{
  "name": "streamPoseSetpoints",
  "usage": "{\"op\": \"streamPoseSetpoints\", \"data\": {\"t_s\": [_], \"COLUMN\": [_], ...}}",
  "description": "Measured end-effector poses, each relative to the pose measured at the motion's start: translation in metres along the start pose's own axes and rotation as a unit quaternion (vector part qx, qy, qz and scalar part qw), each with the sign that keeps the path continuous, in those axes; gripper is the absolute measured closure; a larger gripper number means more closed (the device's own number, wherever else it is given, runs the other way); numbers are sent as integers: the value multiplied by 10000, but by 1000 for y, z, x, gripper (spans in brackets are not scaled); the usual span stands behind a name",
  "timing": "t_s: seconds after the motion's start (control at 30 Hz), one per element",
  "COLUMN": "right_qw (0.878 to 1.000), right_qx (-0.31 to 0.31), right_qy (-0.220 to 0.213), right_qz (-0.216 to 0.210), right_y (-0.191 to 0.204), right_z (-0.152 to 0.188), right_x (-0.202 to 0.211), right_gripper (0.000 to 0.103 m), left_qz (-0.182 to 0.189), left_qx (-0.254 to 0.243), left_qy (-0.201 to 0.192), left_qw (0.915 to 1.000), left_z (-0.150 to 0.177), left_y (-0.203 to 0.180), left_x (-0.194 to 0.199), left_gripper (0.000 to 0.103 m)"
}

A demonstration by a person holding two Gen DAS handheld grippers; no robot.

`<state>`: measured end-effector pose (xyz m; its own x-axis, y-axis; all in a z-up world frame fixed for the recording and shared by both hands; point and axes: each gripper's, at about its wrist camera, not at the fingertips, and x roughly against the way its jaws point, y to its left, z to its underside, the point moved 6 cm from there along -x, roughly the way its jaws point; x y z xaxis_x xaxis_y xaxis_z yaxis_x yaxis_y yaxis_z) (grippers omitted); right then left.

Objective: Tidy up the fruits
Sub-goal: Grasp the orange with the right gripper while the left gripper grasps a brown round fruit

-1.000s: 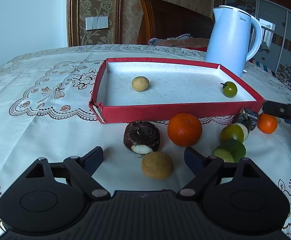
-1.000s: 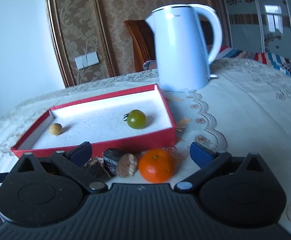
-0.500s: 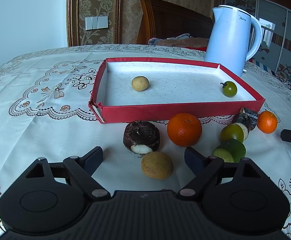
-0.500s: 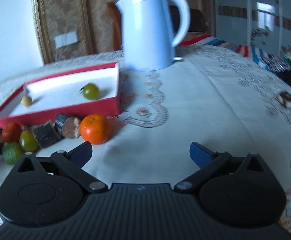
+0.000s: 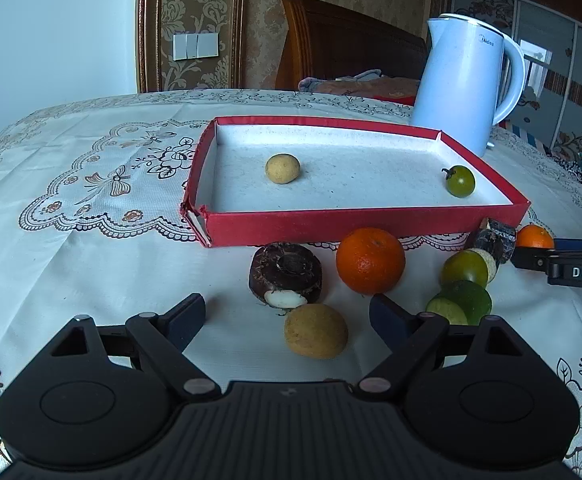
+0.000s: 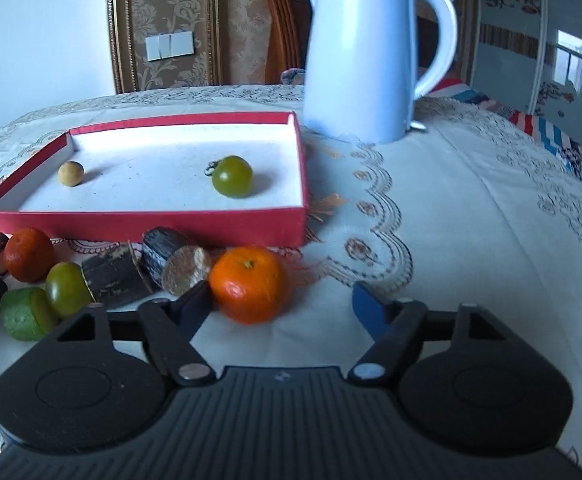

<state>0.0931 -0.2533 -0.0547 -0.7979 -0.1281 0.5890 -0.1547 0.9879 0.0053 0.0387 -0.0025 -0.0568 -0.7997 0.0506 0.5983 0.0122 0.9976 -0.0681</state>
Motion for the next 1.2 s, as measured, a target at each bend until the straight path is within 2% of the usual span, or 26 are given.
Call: {"op": "streamPoseSetpoints", "data": {"t_s": [0.03, 0.1, 0.17, 0.37, 0.57, 0.63, 0.73, 0.83, 1.2], "right_qw": [10000, 9999, 9998, 9995, 9995, 9995, 9995, 9995, 9997], "right_qx": [41, 99, 107, 217, 256, 246, 249, 261, 190], "right_qy": [-6, 19, 2, -26, -31, -35, -31, -30, -31], "right_qz": [-36, -76, -147, -216, -201, -204, -196, -180, -178], "right_y": [3, 6, 6, 10, 11, 10, 10, 11, 10], "right_z": [-1, -1, -1, -2, -3, -3, -3, -3, -4], "right_x": [0, -2, -2, -2, -2, -2, -2, -2, -3], "right_gripper": [41, 43, 53, 60, 62, 62, 62, 62, 62], "left_qz": [3, 17, 102, 136, 190, 241, 265, 252, 164], "left_qx": [1, -4, -5, -93, -125, -173, -248, -209, -205], "left_qy": [-2, -38, -140, -164, -99, -110, -42, -57, -85], "left_qw": [10000, 10000, 9998, 9997, 9997, 9995, 9993, 9994, 9996], "left_z": [0, 0, -1, -1, 1, 2, 3, 3, 2], "left_y": [0, 1, 1, -4, -6, -8, -10, -9, -6], "left_x": [0, 1, 4, 5, 5, 6, 5, 5, 6], "left_gripper": [13, 13, 13, 14, 14, 21, 37, 44, 56]}}
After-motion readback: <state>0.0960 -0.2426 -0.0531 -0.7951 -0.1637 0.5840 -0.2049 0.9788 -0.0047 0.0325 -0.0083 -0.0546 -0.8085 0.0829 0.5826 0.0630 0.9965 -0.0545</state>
